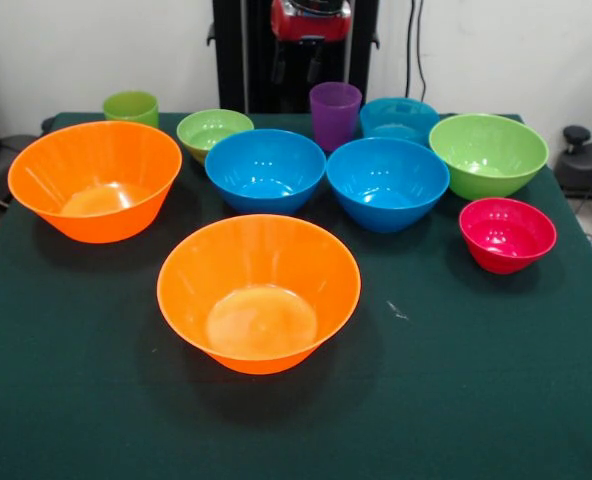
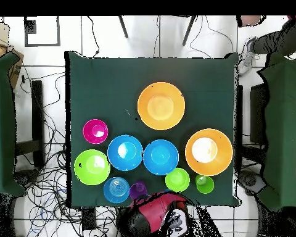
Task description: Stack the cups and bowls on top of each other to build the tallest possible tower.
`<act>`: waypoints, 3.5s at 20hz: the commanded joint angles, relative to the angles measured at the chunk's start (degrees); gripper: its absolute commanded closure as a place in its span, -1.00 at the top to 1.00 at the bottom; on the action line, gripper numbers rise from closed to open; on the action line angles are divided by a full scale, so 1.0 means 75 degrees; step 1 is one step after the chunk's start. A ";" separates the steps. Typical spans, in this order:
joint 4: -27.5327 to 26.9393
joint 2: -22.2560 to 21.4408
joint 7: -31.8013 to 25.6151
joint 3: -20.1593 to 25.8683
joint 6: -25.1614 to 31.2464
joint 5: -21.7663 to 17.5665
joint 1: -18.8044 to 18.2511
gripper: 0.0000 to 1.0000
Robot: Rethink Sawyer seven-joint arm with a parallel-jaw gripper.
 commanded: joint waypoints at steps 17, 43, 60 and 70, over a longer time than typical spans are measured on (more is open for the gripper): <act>-0.0366 0.0421 0.0636 0.1885 -0.0694 0.0500 -0.0891 1.00; -0.1073 0.1095 0.0909 0.1427 -0.0514 0.0722 -0.0299 1.00; -0.1643 0.1859 0.0955 0.1168 -0.0884 0.0806 -0.0072 1.00; -0.1711 0.2016 0.0824 0.1031 -0.0943 0.0689 -0.0075 1.00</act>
